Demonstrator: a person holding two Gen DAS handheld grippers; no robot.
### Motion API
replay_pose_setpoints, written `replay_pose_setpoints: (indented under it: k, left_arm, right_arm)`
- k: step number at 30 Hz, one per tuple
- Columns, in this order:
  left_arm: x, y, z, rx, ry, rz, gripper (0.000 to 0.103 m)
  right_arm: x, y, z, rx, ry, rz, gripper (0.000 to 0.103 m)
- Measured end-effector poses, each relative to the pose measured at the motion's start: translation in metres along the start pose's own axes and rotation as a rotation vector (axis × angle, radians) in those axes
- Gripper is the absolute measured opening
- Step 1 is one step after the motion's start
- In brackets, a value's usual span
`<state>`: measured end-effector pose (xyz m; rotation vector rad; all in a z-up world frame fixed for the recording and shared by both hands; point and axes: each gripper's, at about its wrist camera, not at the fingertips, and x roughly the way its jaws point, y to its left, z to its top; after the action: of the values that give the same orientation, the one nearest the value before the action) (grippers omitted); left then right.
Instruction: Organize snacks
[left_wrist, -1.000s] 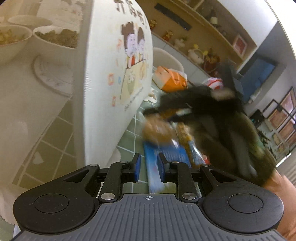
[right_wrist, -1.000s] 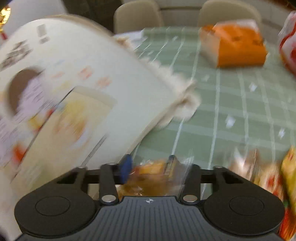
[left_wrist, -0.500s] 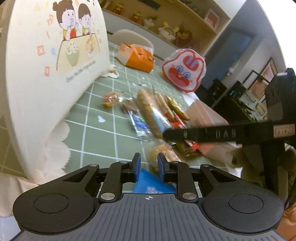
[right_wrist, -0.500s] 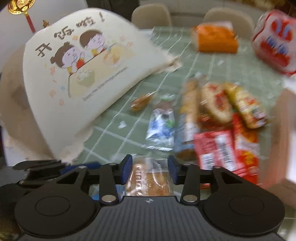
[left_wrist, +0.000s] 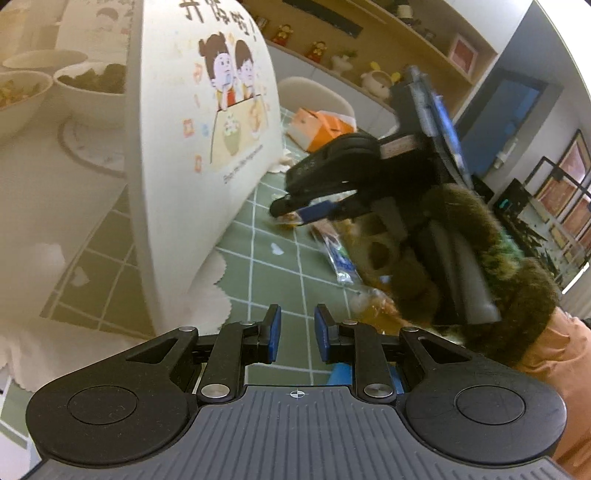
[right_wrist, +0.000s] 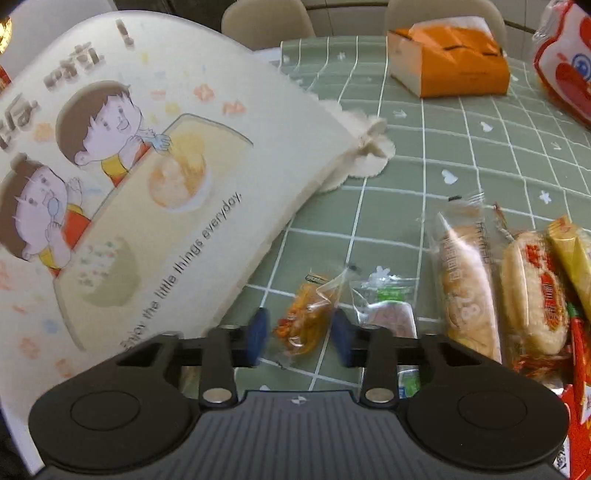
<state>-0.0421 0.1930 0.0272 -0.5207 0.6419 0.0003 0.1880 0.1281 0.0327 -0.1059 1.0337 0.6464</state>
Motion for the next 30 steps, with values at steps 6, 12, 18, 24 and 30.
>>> replay_pose_setpoints:
  k: [6,12,18,24,30]
  left_arm:
    - [0.004,-0.002,-0.005,-0.005,0.040,-0.065,0.024]
    - [0.012,-0.033,-0.017,0.040,0.107,-0.175,0.024]
    - [0.040,-0.047,-0.012,-0.058,0.109,-0.143,0.023]
    - [0.069,-0.067,0.007,-0.058,0.026,-0.034,0.027]
    - [0.085,-0.099,0.005,0.094,0.120,-0.057,0.027]
  right_arm:
    - [-0.080,-0.019,-0.040,-0.048,-0.059,0.079,0.026]
    - [-0.134,-0.071,-0.114,-0.046,-0.084,-0.060,0.026]
    - [-0.162,-0.127,-0.186,0.050,-0.165,-0.217,0.026]
    - [-0.177,-0.156,-0.243,0.071,-0.326,-0.371,0.063]
    - [-0.175,-0.169,-0.272,0.077,-0.387,-0.409,0.073]
